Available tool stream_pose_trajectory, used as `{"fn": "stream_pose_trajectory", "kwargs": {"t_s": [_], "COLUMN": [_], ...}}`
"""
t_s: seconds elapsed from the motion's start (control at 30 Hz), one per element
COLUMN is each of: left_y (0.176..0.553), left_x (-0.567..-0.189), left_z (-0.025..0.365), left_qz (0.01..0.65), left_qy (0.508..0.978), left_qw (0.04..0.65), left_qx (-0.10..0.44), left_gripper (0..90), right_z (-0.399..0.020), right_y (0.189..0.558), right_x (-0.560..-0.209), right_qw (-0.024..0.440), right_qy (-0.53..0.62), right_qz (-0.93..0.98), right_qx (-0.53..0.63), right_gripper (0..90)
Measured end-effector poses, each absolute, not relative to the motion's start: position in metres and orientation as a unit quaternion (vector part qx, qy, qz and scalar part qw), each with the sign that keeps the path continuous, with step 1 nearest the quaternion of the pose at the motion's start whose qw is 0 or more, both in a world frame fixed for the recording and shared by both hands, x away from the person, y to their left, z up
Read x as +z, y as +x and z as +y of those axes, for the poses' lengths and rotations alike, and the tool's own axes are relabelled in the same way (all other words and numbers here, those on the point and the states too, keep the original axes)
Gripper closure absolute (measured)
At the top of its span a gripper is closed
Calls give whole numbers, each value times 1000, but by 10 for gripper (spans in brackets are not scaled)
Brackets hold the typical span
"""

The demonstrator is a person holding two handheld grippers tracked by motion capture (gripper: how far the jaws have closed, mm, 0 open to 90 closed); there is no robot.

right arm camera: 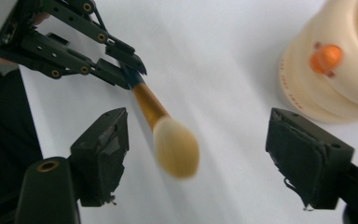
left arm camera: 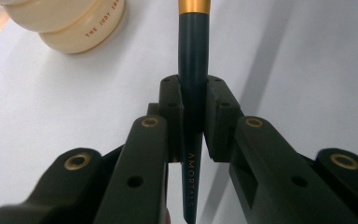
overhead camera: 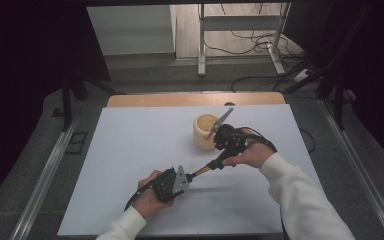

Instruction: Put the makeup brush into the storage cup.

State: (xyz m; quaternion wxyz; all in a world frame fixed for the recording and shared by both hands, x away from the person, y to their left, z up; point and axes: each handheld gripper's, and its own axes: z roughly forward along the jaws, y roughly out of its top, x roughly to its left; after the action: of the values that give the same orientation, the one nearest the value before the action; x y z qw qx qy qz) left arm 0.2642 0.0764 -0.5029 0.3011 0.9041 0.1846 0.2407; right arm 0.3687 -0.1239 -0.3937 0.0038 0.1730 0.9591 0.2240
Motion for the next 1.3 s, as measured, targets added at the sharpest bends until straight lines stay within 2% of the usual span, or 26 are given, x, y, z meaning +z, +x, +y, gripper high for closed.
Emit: {"fn": "stream_pose_trajectory", "kwargs": {"t_s": [0.3,0.47,0.83,0.97,1.3], "left_y": [265,266,266,267,268], "left_x": [-502,-500,-495,-494,-492], "left_z": [79,82,90,92,101], "left_qz": [193,202,216,222,239], "left_qy": [901,898,888,884,875], "left_qw": [306,311,331,341,360], "left_qx": [239,237,235,230,219], "left_gripper": [793,793,793,793,793], "right_z": [-164,-186,-220,-225,-231], "right_y": [350,332,318,315,315], "right_x": [-396,-406,-435,-447,-462], "right_qw": [47,89,100,113,109], "right_qy": [218,237,287,296,319], "right_qz": [925,897,849,841,832], "right_qx": [308,361,433,439,440], "right_gripper": [141,120,118,118,123]}}
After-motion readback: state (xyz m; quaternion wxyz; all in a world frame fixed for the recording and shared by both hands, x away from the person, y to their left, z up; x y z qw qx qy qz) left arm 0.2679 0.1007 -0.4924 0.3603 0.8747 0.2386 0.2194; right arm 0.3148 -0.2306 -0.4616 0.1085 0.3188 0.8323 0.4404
